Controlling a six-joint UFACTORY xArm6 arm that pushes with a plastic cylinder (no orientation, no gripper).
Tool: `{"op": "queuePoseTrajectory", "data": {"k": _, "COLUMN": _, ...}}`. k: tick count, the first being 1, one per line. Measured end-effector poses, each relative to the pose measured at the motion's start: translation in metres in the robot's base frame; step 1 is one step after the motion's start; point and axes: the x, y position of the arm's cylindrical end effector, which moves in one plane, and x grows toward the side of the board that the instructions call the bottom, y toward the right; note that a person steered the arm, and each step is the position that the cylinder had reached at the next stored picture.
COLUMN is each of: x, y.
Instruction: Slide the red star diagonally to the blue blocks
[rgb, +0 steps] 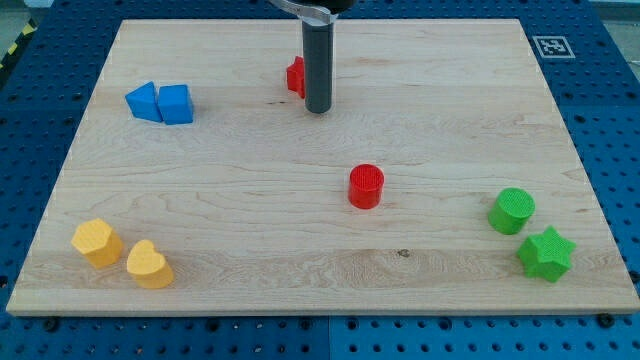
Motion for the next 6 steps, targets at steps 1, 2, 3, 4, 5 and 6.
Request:
{"op": "queuePoseTrajectory", "data": {"k": 1, "x": -0.021, "y": 0.0}}
{"op": "queuePoseTrajectory", "data": {"k": 2, "x": -0.024, "y": -0.01}}
{"op": "queuePoseTrajectory", "data": {"k": 3, "x": -0.021, "y": -0.013}}
{"op": "queuePoseTrajectory", "data": {"k": 4, "x": -0.021, "y": -0.021}}
{"op": "queuePoseTrajectory", "data": {"k": 5, "x": -0.021, "y": -0.023}}
{"op": "queuePoseTrajectory", "data": {"k": 6, "x": -0.034, "y": -0.023}}
